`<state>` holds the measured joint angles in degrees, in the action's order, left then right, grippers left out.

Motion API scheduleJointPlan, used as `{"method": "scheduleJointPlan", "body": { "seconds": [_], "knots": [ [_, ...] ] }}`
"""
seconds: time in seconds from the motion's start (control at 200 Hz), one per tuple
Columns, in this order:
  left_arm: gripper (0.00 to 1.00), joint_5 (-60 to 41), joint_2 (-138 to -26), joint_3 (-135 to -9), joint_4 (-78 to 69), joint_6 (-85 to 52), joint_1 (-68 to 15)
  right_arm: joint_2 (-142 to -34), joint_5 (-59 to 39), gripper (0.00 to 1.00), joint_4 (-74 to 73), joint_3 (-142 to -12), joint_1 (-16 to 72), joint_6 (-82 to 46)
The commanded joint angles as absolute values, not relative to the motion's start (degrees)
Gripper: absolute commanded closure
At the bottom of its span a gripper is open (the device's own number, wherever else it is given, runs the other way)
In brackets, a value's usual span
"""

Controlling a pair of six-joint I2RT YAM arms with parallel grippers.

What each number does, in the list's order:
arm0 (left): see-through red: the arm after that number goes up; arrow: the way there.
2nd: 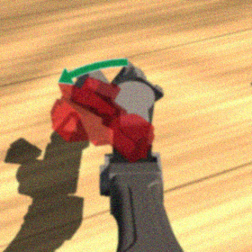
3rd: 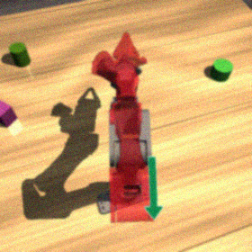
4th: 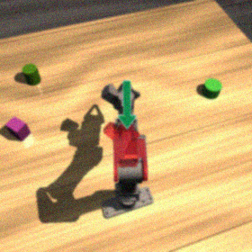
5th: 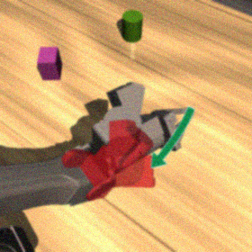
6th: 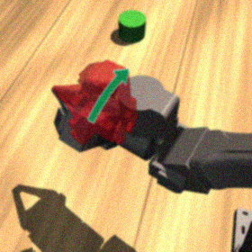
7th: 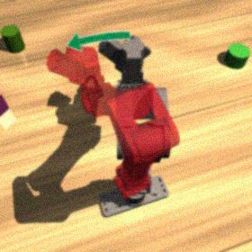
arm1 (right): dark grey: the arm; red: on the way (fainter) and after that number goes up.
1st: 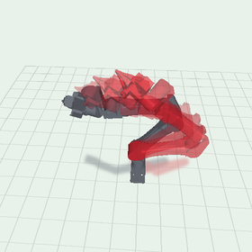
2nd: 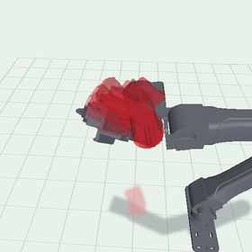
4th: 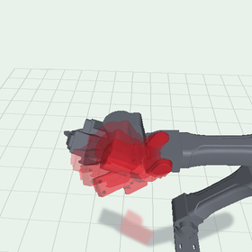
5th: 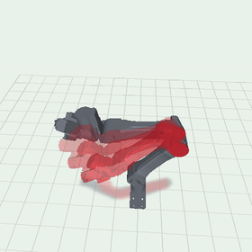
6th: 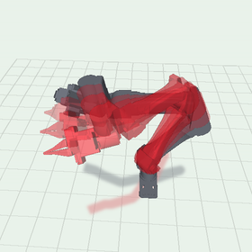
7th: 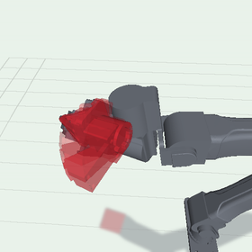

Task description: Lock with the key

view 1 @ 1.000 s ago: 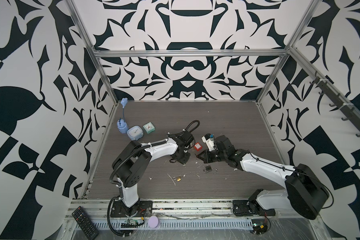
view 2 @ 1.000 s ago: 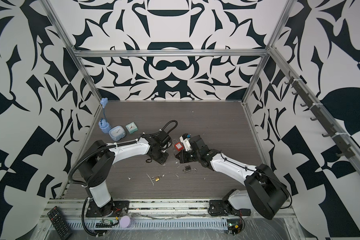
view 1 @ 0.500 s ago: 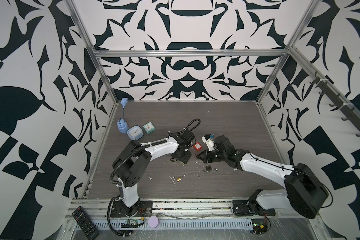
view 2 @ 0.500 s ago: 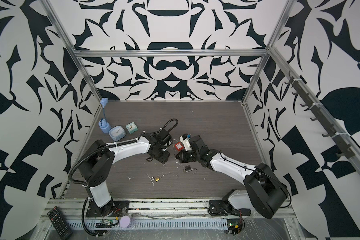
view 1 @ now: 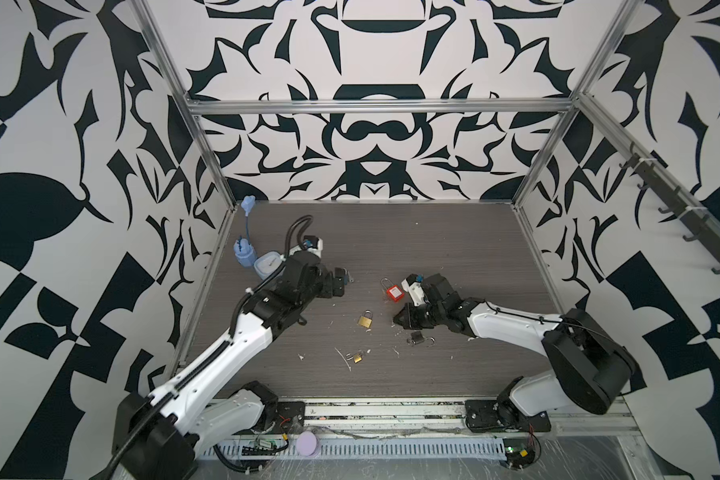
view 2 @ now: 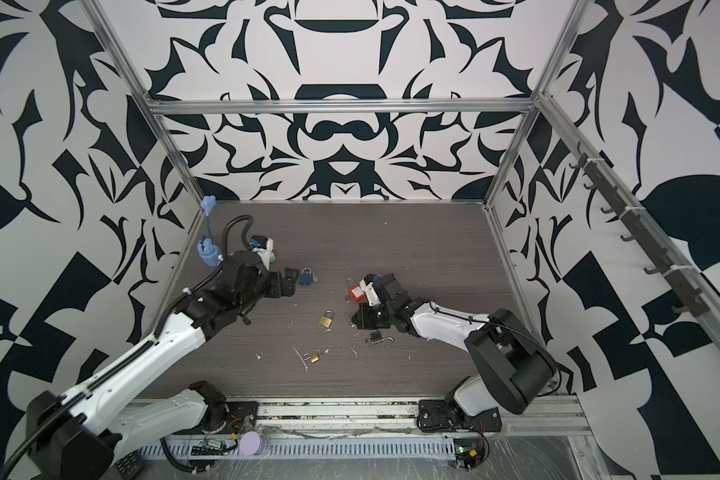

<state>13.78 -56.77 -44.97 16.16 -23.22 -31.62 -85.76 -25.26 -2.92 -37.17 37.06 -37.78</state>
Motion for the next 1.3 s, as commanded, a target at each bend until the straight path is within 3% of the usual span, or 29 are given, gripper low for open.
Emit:
{"method": "scheduleJointPlan", "body": {
  "seconds": [0.0, 0.425, 0.855, 1.15, 1.295],
  "knots": [
    [0.01, 11.50, -51.28, -37.03, 6.71, -30.73, -27.58, -87.92, -26.23, 1.00, -5.22, -40.10, 37.99, -40.00],
    [0.01, 10.18, -49.57, -34.63, 9.66, -31.26, -25.13, -98.40, -27.69, 1.00, -6.12, -47.29, 41.12, -41.79],
    [0.01, 9.68, -48.42, -34.35, 9.93, -29.95, -25.11, -101.16, -27.07, 1.00, -5.73, -50.10, 42.27, -41.80],
    [0.01, 9.20, -48.35, -35.09, 10.83, -30.22, -25.14, -97.89, -24.53, 0.86, -3.24, -49.75, 42.37, -39.93],
    [0.01, 10.03, -47.26, -35.44, 12.52, -31.59, -25.14, -94.40, -22.78, 0.72, -1.15, -50.14, 42.39, -38.09]
  ]
}}
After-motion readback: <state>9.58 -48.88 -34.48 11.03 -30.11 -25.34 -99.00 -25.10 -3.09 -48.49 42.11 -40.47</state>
